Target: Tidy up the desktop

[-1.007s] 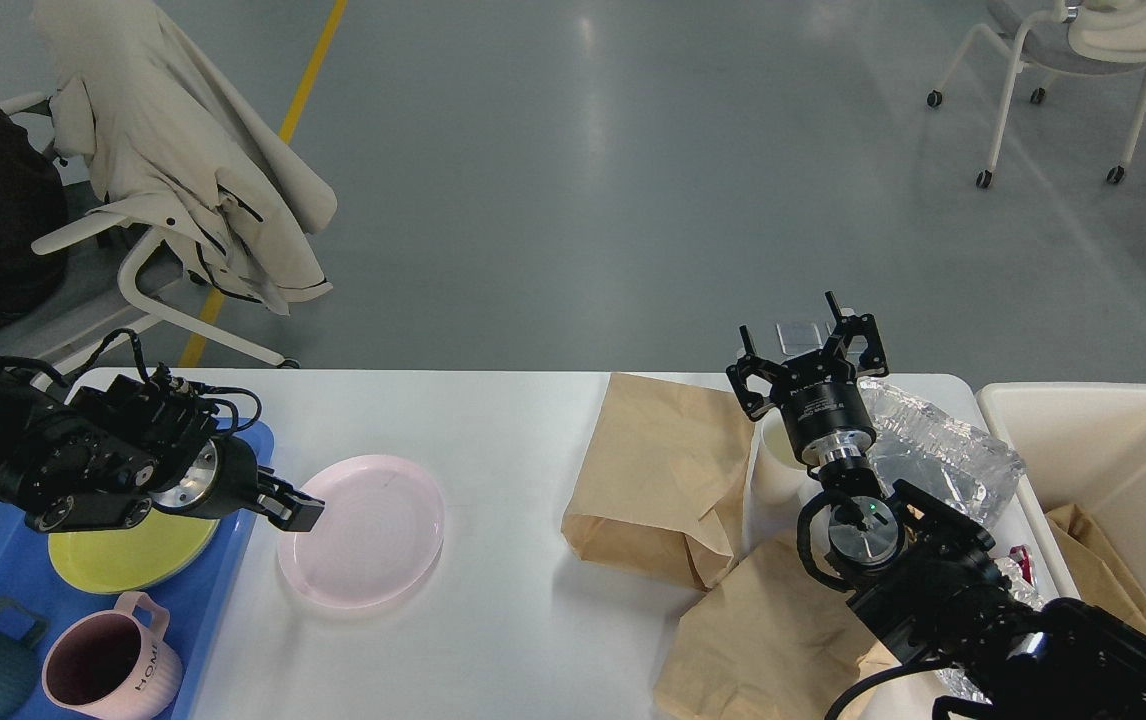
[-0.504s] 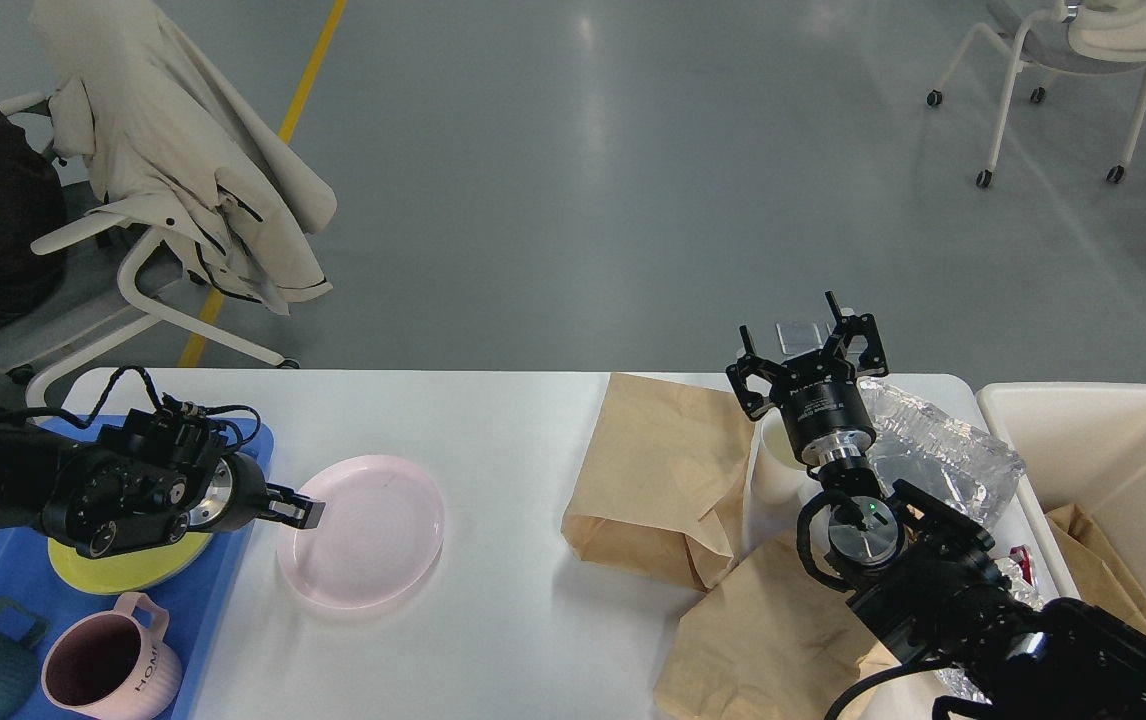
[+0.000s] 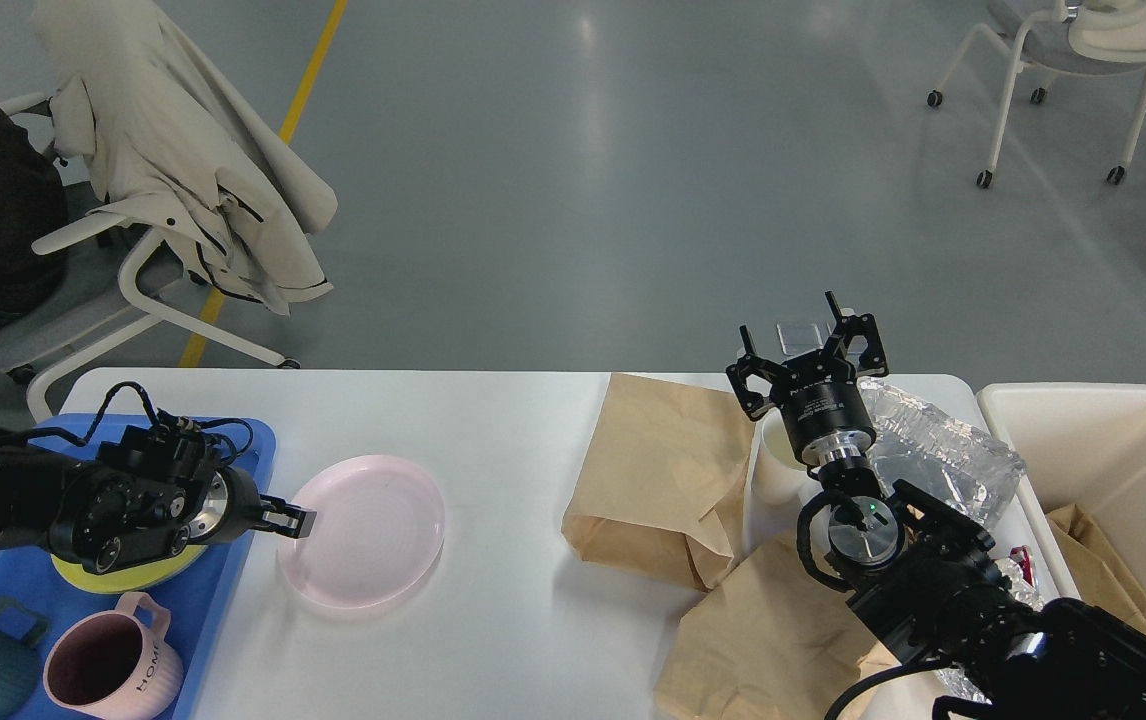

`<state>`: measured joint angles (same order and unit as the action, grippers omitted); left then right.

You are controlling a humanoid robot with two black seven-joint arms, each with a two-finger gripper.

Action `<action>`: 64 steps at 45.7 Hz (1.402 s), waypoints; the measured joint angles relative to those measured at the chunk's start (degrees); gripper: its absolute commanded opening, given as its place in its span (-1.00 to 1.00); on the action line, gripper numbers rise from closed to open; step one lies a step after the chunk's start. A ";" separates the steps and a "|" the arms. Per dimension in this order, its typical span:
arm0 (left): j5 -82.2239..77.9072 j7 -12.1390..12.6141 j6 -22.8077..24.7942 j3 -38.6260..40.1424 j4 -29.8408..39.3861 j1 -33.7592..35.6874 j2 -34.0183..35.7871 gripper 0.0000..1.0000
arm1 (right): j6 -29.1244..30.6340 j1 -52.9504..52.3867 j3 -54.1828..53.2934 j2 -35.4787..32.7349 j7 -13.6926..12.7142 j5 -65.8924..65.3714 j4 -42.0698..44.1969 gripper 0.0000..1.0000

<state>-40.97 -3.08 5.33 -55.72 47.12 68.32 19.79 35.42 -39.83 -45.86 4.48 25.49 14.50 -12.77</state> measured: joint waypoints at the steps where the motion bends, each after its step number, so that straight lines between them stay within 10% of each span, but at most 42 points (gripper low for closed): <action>1: -0.02 0.18 -0.04 0.17 0.00 -0.12 -0.07 0.16 | 0.00 0.00 0.00 0.00 0.00 0.00 0.00 1.00; 27: -0.11 0.82 -0.05 2.55 -0.65 -0.97 -0.28 0.16 | 0.00 0.01 0.01 0.00 0.00 -0.03 0.00 1.00; 42: -0.16 1.54 8.43 8.91 -0.63 5.07 -0.25 0.19 | 0.00 0.02 0.02 0.00 0.00 -0.03 0.00 1.00; 64: -0.95 3.13 4.94 8.46 -0.74 -2.11 -0.36 0.19 | 0.00 0.02 0.00 0.00 0.00 -0.03 0.00 1.00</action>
<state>-41.92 0.05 10.27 -47.27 46.38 66.22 19.43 35.42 -39.81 -45.86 4.48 25.49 14.48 -12.77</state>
